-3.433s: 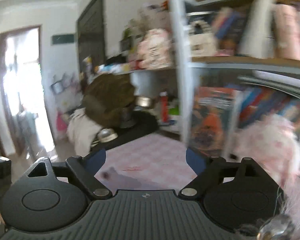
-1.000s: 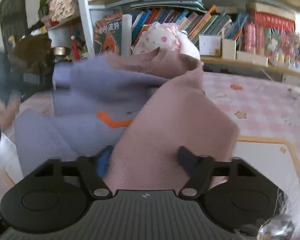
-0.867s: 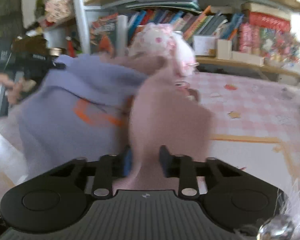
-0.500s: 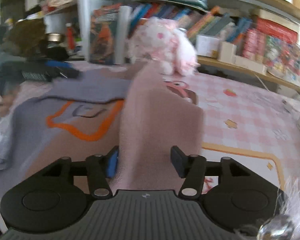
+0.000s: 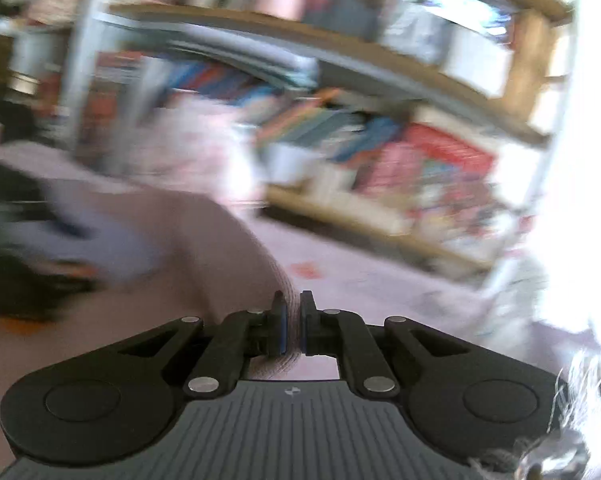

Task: Fold clothes
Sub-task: 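Lay the sweater flat on the mat with both tools and release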

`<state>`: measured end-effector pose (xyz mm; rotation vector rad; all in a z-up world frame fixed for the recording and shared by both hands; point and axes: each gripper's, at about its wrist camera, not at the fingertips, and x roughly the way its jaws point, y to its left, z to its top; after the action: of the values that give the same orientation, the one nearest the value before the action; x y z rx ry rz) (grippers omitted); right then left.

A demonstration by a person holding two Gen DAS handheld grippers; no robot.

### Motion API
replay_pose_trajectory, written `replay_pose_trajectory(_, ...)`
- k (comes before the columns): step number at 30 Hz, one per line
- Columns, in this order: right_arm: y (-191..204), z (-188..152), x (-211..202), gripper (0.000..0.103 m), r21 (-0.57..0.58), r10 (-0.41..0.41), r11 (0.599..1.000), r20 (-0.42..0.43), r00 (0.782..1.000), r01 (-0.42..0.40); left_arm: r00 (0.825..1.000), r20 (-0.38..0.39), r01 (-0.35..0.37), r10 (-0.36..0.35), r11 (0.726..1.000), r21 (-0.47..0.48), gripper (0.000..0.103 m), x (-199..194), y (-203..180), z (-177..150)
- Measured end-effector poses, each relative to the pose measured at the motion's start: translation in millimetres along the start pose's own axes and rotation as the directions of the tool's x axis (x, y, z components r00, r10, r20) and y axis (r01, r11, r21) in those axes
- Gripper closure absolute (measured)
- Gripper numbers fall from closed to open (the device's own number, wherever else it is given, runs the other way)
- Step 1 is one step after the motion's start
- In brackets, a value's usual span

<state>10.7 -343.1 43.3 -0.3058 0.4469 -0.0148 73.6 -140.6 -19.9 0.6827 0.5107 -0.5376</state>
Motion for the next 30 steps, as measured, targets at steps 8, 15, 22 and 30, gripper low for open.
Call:
replay_pose_trajectory(8,-33,-19,97,0.065,-0.024,-0.21,0.978,-0.17,0.963,0.209,0.997,0.058,-0.043,0.057,0.977,-0.207,0.098,-14,54,-8)
replay_pose_trajectory(15,-27,-17,35,0.043,0.162,0.007,0.987,-0.042,0.999,0.0,0.971,0.072,-0.143,0.229,0.791,-0.595,0.098,-101,189,-97)
replay_pose_trajectory(22,28,-44,-18,0.043,0.257,0.377,0.903,-0.085,0.922,-0.346,0.905,-0.174,-0.386,0.388,0.577,-0.72,0.098,-141,260,-211)
replay_pose_trajectory(30,76,-51,-46,0.046,0.281,0.452,0.869,-0.109,0.886,-0.408,0.78,-0.404,-0.617,0.478,0.484,-0.62,0.081,-147,288,-275)
